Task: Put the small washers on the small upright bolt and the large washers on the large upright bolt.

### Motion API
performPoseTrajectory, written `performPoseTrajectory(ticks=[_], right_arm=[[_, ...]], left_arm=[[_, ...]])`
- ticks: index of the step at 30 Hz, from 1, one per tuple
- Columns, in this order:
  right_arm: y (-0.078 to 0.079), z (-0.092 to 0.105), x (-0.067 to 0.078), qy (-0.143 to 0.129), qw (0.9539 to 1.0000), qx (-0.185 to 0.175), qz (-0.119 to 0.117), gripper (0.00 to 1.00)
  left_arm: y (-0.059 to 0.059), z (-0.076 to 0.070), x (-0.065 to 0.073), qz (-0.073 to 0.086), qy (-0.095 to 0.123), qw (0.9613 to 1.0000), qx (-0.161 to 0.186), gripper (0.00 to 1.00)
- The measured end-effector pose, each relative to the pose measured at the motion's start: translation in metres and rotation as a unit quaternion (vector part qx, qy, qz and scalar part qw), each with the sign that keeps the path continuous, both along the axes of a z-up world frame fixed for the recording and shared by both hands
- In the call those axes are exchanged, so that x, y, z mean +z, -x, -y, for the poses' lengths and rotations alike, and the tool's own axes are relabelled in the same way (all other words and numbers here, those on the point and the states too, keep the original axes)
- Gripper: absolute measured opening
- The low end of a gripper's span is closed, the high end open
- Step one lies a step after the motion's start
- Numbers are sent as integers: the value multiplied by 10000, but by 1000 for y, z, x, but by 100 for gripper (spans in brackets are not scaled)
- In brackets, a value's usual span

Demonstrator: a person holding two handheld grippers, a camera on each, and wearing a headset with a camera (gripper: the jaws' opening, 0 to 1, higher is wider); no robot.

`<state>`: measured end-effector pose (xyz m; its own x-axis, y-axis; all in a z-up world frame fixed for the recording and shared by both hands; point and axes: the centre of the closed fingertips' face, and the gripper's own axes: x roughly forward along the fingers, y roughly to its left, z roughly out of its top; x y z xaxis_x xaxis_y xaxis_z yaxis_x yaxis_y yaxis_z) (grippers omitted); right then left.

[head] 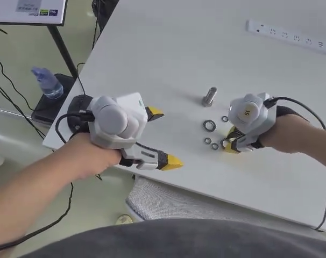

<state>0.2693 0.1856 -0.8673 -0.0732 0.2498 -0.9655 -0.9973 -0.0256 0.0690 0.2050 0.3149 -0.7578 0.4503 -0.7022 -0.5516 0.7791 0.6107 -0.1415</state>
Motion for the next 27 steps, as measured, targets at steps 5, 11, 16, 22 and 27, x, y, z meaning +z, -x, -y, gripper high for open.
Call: performPoseTrajectory(ticks=[5, 11, 16, 22, 27], right_arm=[[2, 2, 1, 65, 10000, 14, -1, 21], [3, 8, 1, 128, 9999, 29, -18, 21], [2, 10, 6, 100, 9999, -41, -73, 21], [0, 10, 16, 107, 9999, -42, -85, 21], [-3, 10, 27, 131, 9999, -51, -71, 21]], left_arm=[[2, -1, 0, -6, -14, 10000, 10, 73], [3, -1, 1, -1, -1, 10000, 25, 73], [4, -2, 0, -13, -18, 10000, 11, 73], [3, -2, 2, 5, 12, 10000, 1, 73], [3, -2, 2, 17, 7, 10000, -13, 73]])
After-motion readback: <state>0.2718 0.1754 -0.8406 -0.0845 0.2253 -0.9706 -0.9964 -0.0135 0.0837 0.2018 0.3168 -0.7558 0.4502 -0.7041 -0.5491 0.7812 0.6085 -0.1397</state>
